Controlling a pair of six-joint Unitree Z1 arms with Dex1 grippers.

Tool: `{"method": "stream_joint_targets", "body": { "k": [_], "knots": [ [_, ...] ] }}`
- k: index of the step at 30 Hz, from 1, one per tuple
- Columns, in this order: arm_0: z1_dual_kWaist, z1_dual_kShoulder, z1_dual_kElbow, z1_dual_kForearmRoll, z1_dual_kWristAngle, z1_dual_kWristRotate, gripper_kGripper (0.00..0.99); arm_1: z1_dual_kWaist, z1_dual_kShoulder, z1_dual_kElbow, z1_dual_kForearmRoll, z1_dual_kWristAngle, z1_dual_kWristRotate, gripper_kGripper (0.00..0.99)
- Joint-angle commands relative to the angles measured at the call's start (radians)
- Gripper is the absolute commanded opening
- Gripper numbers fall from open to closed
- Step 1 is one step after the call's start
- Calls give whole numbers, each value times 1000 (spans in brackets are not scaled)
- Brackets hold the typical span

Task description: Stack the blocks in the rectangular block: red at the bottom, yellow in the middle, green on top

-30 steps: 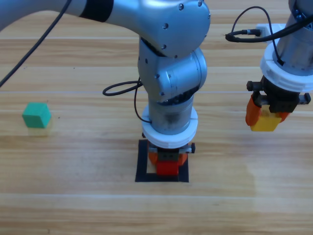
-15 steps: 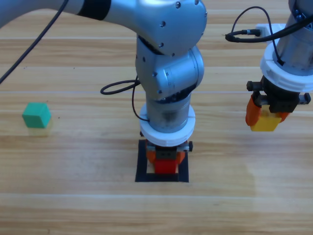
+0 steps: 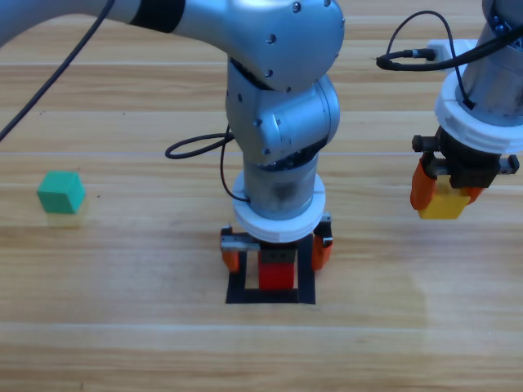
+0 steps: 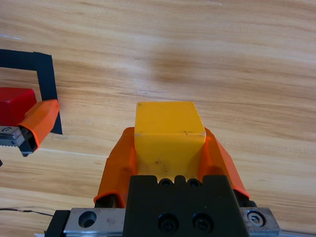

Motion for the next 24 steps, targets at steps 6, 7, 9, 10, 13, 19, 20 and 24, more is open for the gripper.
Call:
{"method": "stream_joint_targets", "body": {
  "k": [6, 7, 9, 10, 13, 19, 20, 24],
  "knots": [
    [-5, -41, -113, 69, 15, -7, 990, 23, 10, 23, -19, -2, -4, 0],
    [-5, -49, -162, 101, 24, -4, 990, 25, 6, 21, -19, -4, -4, 0],
    [-5, -63, -263, 165, 40, 8, 990, 32, -8, 20, -19, -13, -1, 0],
    [-5, -66, -321, 207, 49, 11, 990, 37, -16, 18, -18, -20, 2, 0],
    [-2, -118, -378, 303, 95, 19, 990, 57, -33, -5, 5, -30, 19, 0],
    [73, -236, -222, 330, 132, 57, 990, 115, 7, -153, 154, 0, 42, 0],
    [88, -256, -197, 336, 139, 72, 990, 124, 13, -170, 166, 6, 48, 0],
    [133, -310, -171, 362, 159, 161, 990, 167, 49, -247, 209, 50, 89, 0]
  ]
}}
